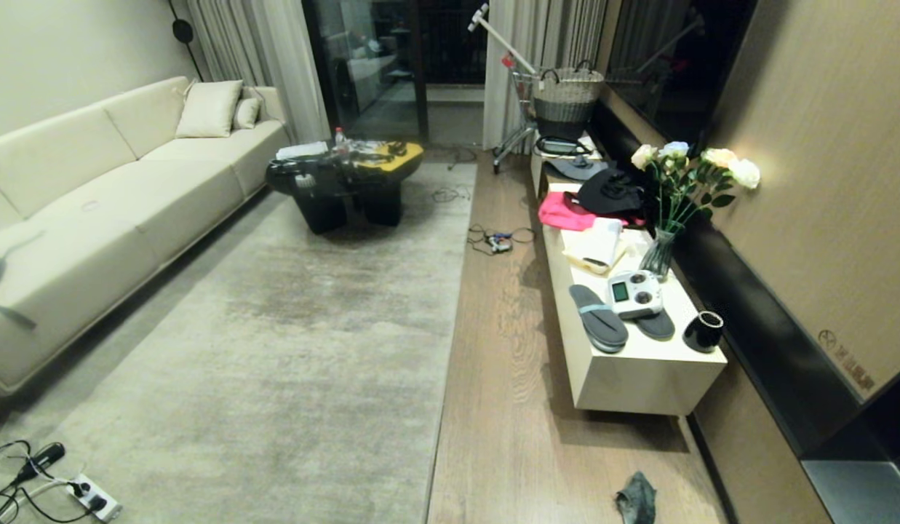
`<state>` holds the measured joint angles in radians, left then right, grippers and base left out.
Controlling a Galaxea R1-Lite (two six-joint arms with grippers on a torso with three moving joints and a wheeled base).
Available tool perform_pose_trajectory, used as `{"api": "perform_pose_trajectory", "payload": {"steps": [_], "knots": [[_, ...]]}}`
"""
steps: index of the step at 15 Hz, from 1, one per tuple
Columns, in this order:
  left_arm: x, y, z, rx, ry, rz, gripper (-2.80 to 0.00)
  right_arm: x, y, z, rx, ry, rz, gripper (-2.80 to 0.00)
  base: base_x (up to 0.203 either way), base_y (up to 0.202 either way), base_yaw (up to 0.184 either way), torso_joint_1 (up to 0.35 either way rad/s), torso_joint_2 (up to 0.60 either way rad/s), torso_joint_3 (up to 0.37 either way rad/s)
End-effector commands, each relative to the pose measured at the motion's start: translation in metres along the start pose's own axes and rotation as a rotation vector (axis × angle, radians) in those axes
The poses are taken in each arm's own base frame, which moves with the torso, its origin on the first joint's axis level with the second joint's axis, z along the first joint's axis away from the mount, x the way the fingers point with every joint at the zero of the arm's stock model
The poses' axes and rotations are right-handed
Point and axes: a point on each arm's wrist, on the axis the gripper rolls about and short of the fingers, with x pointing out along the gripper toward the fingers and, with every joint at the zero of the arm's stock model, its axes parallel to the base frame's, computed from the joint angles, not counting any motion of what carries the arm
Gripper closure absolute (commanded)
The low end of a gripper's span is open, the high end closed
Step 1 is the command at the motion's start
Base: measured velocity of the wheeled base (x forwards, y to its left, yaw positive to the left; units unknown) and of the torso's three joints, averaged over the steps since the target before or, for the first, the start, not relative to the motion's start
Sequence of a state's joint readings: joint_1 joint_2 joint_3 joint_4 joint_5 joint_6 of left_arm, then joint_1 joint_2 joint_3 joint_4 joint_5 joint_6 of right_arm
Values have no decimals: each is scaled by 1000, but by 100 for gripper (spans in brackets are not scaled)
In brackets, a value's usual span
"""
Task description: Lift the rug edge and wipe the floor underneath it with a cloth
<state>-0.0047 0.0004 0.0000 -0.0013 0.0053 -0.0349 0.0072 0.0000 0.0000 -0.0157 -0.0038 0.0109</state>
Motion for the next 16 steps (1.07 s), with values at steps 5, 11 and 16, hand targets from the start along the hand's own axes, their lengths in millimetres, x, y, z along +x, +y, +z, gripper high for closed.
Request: {"api": "perform_pose_trajectory", "payload": {"steps": [5,11,16], "knots": [[0,0,0,0,1,1,0,0,0,0,0,2,0,0,0,0,0,189,-469,-281],[0,0,0,0,1,1,0,0,0,0,0,6,0,0,-1,-2,30,147,-348,-203],[0,0,0,0,1,1,0,0,0,0,0,2,0,0,-2,-9,175,142,-334,-188]]}}
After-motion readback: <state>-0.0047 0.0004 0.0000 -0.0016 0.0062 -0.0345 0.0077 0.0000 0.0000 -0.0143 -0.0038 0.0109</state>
